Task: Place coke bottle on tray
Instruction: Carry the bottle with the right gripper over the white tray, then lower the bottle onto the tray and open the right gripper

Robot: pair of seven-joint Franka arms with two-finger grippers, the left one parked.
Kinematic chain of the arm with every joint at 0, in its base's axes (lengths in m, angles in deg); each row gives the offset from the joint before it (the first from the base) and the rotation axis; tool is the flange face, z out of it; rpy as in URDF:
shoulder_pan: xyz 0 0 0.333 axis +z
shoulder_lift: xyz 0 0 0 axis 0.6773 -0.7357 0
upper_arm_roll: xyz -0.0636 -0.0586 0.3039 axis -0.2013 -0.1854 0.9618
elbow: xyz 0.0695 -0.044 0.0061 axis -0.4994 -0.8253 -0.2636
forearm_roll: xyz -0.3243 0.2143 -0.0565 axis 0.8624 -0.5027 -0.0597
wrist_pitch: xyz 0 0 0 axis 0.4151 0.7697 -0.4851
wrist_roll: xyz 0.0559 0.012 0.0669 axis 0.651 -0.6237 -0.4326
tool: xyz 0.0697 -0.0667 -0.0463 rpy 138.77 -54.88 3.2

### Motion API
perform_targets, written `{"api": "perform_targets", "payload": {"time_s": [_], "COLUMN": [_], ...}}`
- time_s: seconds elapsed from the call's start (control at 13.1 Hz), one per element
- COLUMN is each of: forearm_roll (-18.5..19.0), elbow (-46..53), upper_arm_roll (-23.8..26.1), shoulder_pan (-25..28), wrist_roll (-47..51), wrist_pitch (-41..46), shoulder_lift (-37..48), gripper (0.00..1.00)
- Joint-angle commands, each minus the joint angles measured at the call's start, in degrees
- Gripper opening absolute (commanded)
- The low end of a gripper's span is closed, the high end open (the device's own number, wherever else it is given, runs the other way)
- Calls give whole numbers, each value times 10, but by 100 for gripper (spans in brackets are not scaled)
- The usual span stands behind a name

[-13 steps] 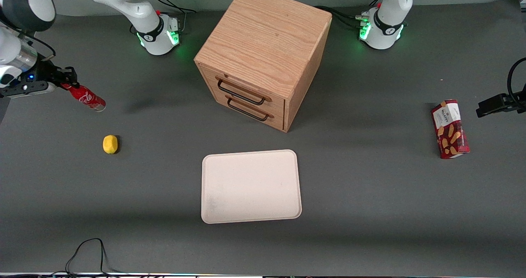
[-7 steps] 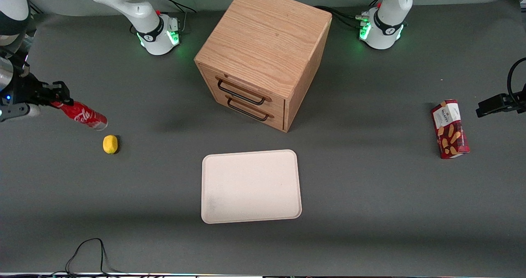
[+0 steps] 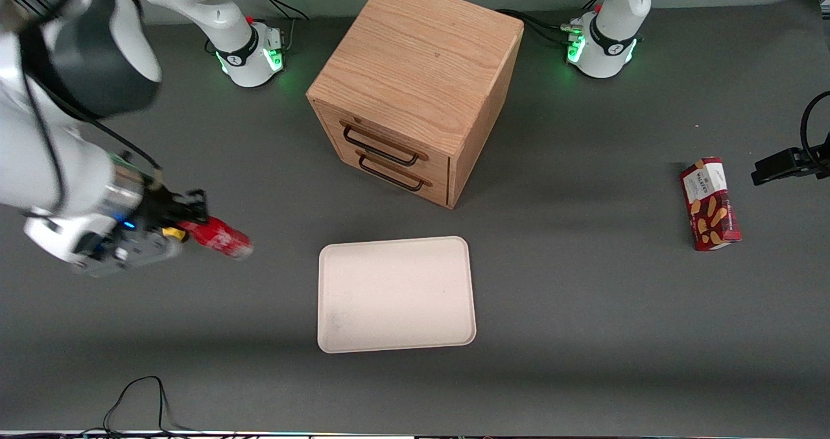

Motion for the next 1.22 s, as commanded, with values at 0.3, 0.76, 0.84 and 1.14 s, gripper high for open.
{"api": "perform_targets", "payload": {"time_s": [0.3,0.76,0.84,1.14], "forearm_roll": [30,55,55,55], "elbow": [84,83,83,73], "upper_arm_roll": [51,51,51,50], "shoulder_pan": [26,40,40,39], "wrist_roll": [48,51,51,52], "wrist_pitch": [-126,-251,-263,-281], "shoulder_lift": [-161,-234,-239,-246], "gripper": [8,11,12,51]}}
